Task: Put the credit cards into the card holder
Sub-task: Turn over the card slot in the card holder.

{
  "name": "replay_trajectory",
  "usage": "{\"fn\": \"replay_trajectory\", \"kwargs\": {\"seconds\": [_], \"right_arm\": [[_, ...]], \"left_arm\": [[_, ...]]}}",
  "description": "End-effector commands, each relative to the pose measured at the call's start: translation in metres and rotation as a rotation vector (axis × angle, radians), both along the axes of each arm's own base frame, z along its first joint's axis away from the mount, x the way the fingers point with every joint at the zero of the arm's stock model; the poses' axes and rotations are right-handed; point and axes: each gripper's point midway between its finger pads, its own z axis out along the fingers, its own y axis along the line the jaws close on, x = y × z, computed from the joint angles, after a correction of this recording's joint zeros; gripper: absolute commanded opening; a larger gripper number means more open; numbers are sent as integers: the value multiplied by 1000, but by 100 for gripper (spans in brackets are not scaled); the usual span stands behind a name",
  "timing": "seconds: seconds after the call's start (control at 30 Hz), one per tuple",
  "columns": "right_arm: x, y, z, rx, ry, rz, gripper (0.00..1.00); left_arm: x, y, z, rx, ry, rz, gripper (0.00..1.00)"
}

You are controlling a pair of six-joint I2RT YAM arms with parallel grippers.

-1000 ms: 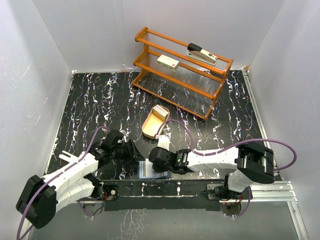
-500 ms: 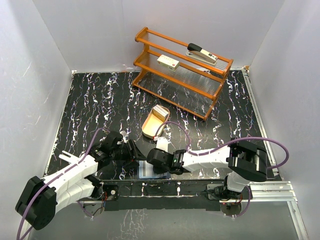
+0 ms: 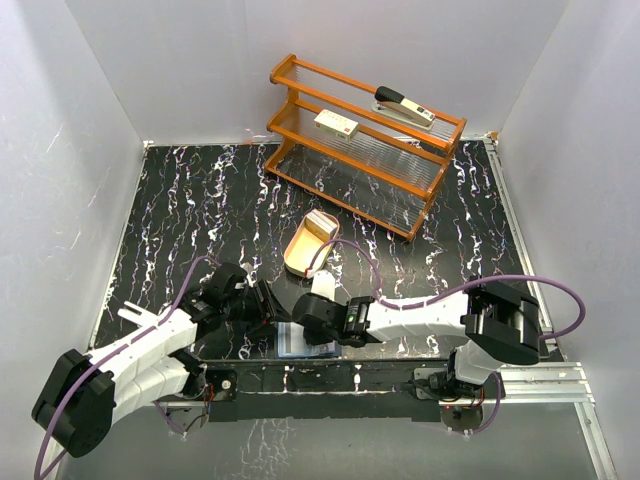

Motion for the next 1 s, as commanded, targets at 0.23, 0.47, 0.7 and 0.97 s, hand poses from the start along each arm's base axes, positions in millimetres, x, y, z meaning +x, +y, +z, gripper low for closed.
{"fn": "replay_trajectory", "kwargs": {"seconds": [0.23,0.47,0.7,0.97], "right_arm": [[6,16,10,47,-21,0,7],[0,9,-12,-3,13,9,2],[0,3,-15,-13,14,-5,0],[-1,1,-19,-19,22,-10,0]], "left_arm": [[-3,-1,4,-19,-3,-10,58],[-2,-4,6,-29,-5,-17,60],[-1,-4,4,-28,-14,-25,60],[2,-11,6,-65,-45,-56,61]]}}
